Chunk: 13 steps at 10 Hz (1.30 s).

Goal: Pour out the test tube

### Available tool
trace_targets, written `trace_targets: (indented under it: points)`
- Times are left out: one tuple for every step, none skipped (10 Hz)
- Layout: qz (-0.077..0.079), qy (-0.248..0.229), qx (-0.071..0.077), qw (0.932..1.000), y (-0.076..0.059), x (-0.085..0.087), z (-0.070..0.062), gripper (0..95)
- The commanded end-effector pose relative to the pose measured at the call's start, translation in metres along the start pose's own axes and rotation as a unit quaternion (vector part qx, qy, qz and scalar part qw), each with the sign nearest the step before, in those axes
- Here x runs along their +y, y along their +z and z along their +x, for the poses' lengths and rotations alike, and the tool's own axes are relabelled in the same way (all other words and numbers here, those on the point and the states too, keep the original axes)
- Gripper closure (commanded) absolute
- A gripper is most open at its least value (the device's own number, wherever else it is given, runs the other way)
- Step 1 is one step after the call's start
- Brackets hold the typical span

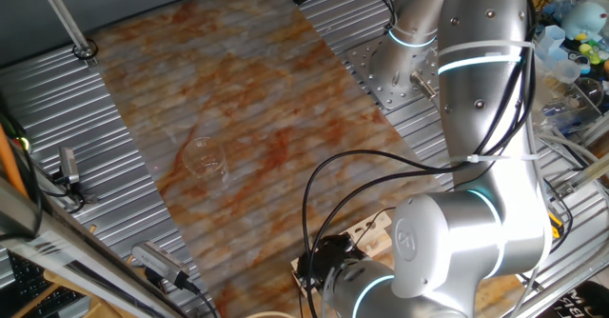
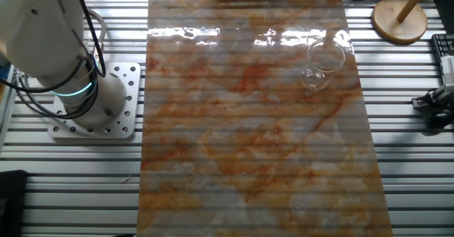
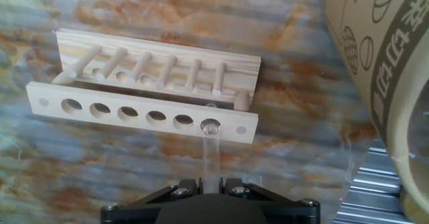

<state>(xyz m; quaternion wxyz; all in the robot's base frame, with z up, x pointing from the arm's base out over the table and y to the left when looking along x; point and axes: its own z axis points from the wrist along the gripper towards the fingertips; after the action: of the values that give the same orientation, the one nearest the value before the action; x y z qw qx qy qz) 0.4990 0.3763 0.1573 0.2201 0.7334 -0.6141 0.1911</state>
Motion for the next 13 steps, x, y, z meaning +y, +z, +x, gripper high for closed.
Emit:
trace_targets:
  points:
    - [0.0,0.002,0.0,1.0,0.0014,-0.0002,-0.0015,95.0]
    - [0.0,0.002,0.0,1.0,0.0021,-0.0002,-0.0022,95.0]
    - [0.001,0.002,0.0,1.0,0.0028,-0.0003,-0.0028,95.0]
    - [0.001,0.003,0.0,1.0,0.0039,-0.0003,-0.0037,95.0]
    - [0.001,0.003,0.001,1.0,0.0047,-0.0003,-0.0045,95.0]
    - [0.0,0.003,0.001,1.0,0.0052,-0.0003,-0.0054,95.0]
    - [0.0,0.003,0.001,1.0,0.0055,-0.0002,-0.0061,95.0]
    - [0.0,0.003,0.001,1.0,0.0066,-0.0002,-0.0073,95.0]
    - [0.0,0.003,0.0,1.0,0.0079,-0.0001,-0.0088,95.0]
    - [0.0,0.004,0.001,1.0,0.0085,0.0,-0.0097,95.0]
    - [0.0,0.004,0.001,1.0,0.009,0.0,-0.0105,95.0]
    - [0.001,0.005,0.001,1.0,0.0093,0.0,-0.0107,95.0]
    - [0.001,0.005,0.001,1.0,0.0094,0.0,-0.0108,95.0]
